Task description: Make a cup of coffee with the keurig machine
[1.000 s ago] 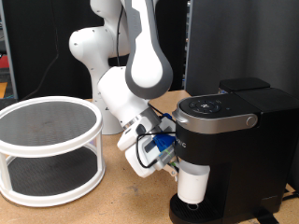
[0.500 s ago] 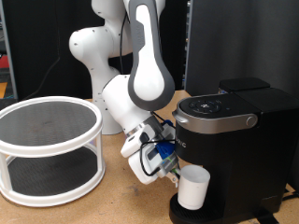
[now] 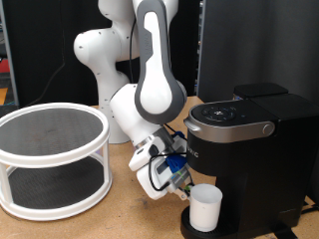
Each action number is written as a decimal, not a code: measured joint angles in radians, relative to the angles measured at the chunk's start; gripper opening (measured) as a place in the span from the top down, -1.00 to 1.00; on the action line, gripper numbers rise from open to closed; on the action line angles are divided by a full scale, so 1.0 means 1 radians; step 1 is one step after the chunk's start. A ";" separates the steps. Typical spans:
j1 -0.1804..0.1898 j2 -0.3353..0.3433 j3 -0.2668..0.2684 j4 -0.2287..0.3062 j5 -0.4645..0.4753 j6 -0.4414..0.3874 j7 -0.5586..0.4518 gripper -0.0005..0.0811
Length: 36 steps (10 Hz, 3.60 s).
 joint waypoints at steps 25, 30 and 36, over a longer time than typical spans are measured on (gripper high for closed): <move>-0.139 -0.514 -0.109 -0.223 -0.745 -0.268 0.638 -0.98; -0.140 -0.680 -0.121 -0.207 -0.767 -0.339 0.755 -0.98; -0.154 -0.839 -0.121 -0.172 -0.915 -0.364 1.025 -0.98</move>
